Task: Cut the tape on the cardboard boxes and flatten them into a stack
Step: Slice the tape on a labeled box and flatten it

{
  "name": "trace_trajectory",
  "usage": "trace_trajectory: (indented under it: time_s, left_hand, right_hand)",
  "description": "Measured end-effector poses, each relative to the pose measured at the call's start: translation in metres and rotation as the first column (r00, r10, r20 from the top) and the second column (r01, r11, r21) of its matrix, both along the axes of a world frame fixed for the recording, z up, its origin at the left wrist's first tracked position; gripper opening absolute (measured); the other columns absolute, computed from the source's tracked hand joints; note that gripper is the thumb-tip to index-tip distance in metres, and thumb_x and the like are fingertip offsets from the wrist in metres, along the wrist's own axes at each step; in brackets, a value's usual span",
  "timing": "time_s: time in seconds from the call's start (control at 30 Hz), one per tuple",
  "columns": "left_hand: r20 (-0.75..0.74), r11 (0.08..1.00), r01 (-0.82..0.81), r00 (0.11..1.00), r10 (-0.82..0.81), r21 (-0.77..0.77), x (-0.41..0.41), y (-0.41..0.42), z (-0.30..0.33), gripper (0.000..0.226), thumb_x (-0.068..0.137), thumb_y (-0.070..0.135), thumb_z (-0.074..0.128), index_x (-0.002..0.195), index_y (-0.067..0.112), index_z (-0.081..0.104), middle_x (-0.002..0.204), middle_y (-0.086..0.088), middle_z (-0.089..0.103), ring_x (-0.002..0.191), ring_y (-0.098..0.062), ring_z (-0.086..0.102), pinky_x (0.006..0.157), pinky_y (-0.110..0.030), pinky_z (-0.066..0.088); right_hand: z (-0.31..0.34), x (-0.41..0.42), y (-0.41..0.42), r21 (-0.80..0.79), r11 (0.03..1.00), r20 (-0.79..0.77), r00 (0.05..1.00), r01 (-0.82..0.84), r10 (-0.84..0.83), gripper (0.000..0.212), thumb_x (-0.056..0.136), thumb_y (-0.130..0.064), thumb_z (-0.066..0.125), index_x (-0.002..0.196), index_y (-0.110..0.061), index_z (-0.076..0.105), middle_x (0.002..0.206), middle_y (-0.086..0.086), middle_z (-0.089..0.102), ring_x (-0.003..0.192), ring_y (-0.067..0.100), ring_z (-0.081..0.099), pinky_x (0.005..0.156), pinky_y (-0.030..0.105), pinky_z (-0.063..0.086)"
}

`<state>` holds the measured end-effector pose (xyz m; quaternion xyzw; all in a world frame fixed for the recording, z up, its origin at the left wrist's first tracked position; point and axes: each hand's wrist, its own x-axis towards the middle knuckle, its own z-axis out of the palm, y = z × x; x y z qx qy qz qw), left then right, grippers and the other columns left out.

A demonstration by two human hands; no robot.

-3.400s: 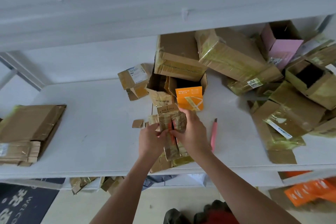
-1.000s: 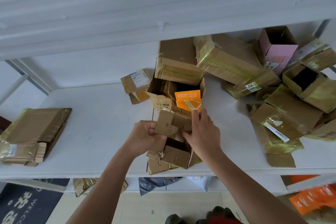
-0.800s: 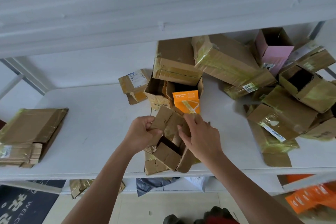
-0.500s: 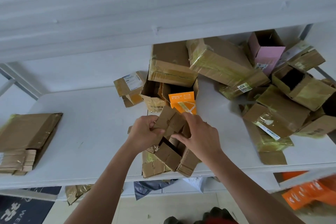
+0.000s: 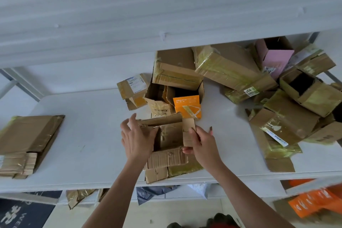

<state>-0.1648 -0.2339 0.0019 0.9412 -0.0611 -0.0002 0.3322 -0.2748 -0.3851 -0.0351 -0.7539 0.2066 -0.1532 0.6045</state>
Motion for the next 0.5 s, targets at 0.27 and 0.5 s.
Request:
trace_trajectory:
  time_s: [0.27, 0.5]
  left_hand:
    - [-0.153, 0.996, -0.016, 0.988, 0.002, -0.087, -0.006, 0.015, -0.028, 0.1, 0.079, 0.013, 0.078, 0.151, 0.023, 0.011, 0.135, -0.017, 0.043, 0.112, -0.038, 0.054, 0.089, -0.047, 0.047]
    - [-0.46, 0.739, -0.175, 0.866, -0.199, -0.65, 0.007, 0.038, -0.019, 0.021, 0.102, 0.011, 0.047, 0.114, 0.019, 0.063, 0.111, -0.008, 0.065, 0.105, -0.026, 0.06, 0.082, -0.033, 0.053]
  right_hand:
    - [0.001, 0.003, 0.003, -0.192, 0.981, -0.019, 1.0, -0.004, 0.001, 0.023, 0.104, -0.017, 0.045, 0.087, -0.008, 0.056, 0.061, -0.005, 0.046, 0.052, -0.003, 0.055, 0.048, 0.011, 0.037]
    - [0.001, 0.005, -0.011, -0.242, 0.968, 0.079, 0.996, 0.06, -0.042, 0.013, 0.104, -0.021, 0.046, 0.103, -0.022, 0.058, 0.088, -0.004, 0.065, 0.065, 0.0, 0.068, 0.069, 0.011, 0.05]
